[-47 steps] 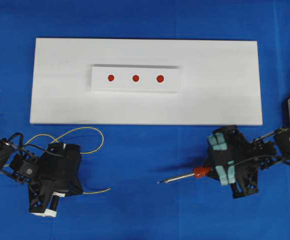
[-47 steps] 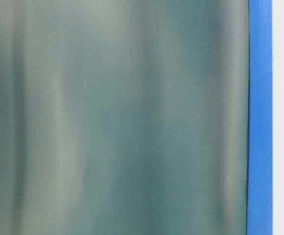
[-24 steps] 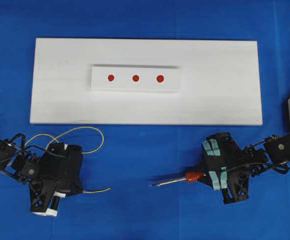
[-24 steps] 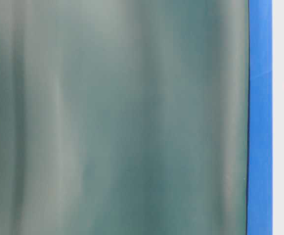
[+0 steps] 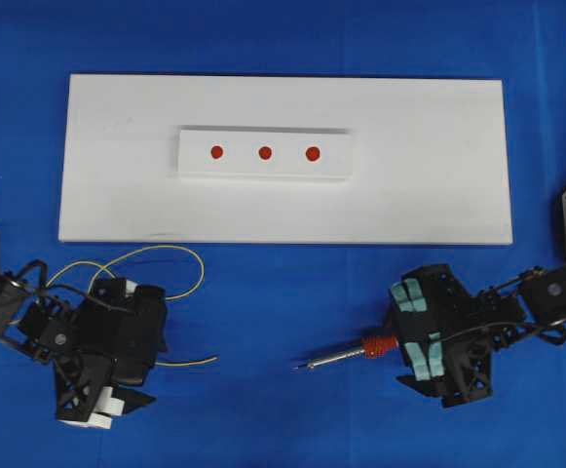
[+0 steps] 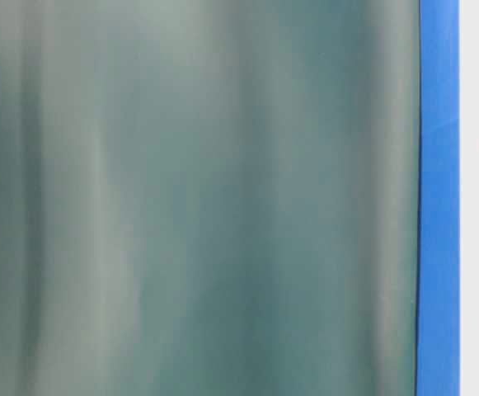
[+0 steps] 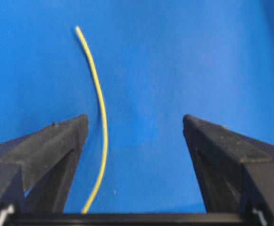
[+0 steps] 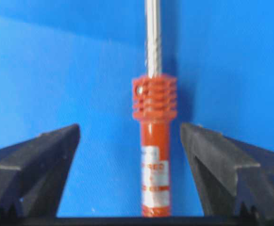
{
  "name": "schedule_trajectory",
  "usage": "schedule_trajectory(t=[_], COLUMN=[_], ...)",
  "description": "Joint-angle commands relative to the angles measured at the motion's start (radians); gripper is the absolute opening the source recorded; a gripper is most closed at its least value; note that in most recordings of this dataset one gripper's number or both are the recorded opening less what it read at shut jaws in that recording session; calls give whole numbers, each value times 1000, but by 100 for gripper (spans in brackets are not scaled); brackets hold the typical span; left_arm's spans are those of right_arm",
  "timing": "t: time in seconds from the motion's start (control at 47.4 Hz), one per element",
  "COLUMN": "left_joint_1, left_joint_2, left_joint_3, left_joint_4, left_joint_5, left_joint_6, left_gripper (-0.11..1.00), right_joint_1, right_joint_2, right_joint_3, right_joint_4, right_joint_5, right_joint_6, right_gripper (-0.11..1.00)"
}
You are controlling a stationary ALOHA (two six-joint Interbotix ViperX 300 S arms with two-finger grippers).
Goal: Touch the tip of the soldering iron to the tip of the solder at the mark.
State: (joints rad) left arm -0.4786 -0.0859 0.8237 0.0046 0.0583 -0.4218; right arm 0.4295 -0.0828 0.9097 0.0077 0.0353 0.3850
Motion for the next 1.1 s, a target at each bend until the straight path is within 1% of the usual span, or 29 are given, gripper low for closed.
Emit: schedule_trajectory(t=[0.0, 0.084, 0.148, 0.19, 0.317, 0.38, 0.443, 0.485, 0.675, 0.823, 0.928, 1.076], left_joint_1=[23, 52, 83, 103, 173, 215, 256, 298, 443, 515, 540, 551], left_joint_2=[-86, -144, -196, -225, -322, -379, -425, -463, -609, -738, -821, -923], left_joint_3=[-40, -48, -46, -43, -37, -31, -17, -3, 66, 127, 178, 264], left_joint_4=[5, 8, 11, 9, 9, 11, 9, 9, 9, 9, 9, 9], left_joint_5=[92, 155, 187, 195, 206, 206, 206, 206, 190, 161, 133, 86], left_joint_6=[3, 17, 54, 84, 202, 261, 301, 328, 394, 439, 462, 479], left_gripper=[75, 75, 75, 75, 75, 75, 75, 75, 75, 75, 75, 75], right_joint_1=[-25, -55, -83, -114, -209, -255, -304, -336, -430, -474, -497, -511], right_joint_2=[-115, -201, -270, -325, -466, -528, -597, -641, -779, -836, -876, -920], right_joint_3=[-38, -55, -61, -64, -58, -54, -46, -41, -38, -26, 6, 66], right_joint_4=[-35, -80, -120, -156, -238, -264, -288, -305, -354, -391, -407, -407], right_joint_5=[89, 175, 235, 275, 345, 360, 364, 364, 391, 408, 400, 357], right_joint_6=[-3, -3, -3, -3, -2, -2, -2, -2, -5, -5, -5, -2], right_gripper=[79, 78, 78, 78, 78, 78, 78, 78, 78, 78, 78, 78])
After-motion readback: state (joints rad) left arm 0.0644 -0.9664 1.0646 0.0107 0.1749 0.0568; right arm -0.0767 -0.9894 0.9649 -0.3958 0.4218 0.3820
